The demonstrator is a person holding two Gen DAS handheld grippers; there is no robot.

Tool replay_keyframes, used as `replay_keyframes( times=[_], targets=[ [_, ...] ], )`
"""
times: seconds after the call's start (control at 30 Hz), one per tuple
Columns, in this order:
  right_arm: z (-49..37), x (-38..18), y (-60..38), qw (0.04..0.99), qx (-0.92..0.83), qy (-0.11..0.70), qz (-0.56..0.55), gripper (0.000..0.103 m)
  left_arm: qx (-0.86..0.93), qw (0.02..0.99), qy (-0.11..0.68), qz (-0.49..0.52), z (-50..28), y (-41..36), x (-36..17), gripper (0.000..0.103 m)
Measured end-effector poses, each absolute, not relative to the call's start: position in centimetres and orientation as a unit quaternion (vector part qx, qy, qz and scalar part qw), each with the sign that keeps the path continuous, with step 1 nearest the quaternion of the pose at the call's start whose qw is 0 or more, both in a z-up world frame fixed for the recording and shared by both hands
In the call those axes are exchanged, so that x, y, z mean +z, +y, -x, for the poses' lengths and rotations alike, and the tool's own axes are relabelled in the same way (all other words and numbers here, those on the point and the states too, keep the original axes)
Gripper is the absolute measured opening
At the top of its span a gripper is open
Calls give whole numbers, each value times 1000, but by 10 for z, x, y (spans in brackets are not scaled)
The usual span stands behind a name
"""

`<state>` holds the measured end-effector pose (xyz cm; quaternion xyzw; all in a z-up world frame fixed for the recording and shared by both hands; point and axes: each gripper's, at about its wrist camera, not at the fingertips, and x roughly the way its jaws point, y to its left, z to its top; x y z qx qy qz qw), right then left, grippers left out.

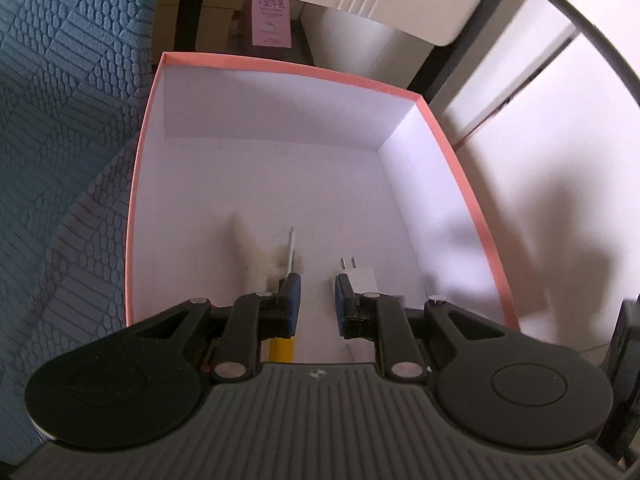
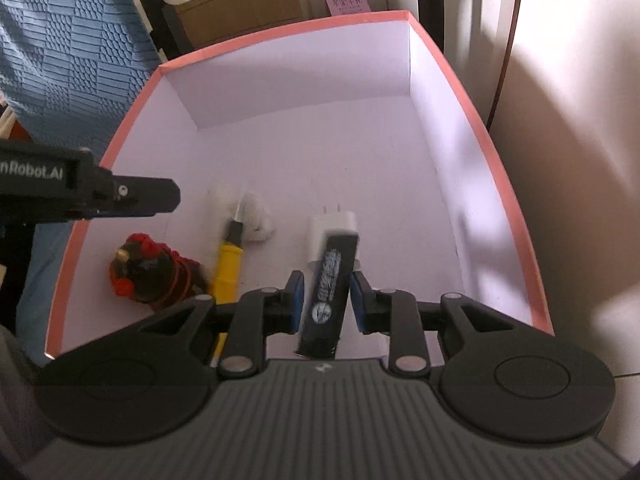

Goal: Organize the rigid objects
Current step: 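Lower the screwdriver into the box and open the left gripper while the right gripper releases the USB stick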

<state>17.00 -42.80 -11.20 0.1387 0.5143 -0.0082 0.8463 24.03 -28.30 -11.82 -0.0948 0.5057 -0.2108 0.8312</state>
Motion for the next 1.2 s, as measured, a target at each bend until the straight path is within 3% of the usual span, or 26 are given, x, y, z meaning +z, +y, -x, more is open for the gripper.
replay_keyframes(
  times=[0.3, 0.63, 1.2],
  targets=[
    [-172, -93, -426, 853, -10, 501, -142, 32, -212, 844, 482, 106, -229, -262, -95, 20],
    [-152, -35, -402, 882, -13, 451, -133, 32, -213, 869, 430, 118, -190, -225, -42, 20],
    [-78, 43, -343, 909, -33, 393, -132, 32, -261, 889, 362, 104, -107, -156, 27, 20]
  ],
)
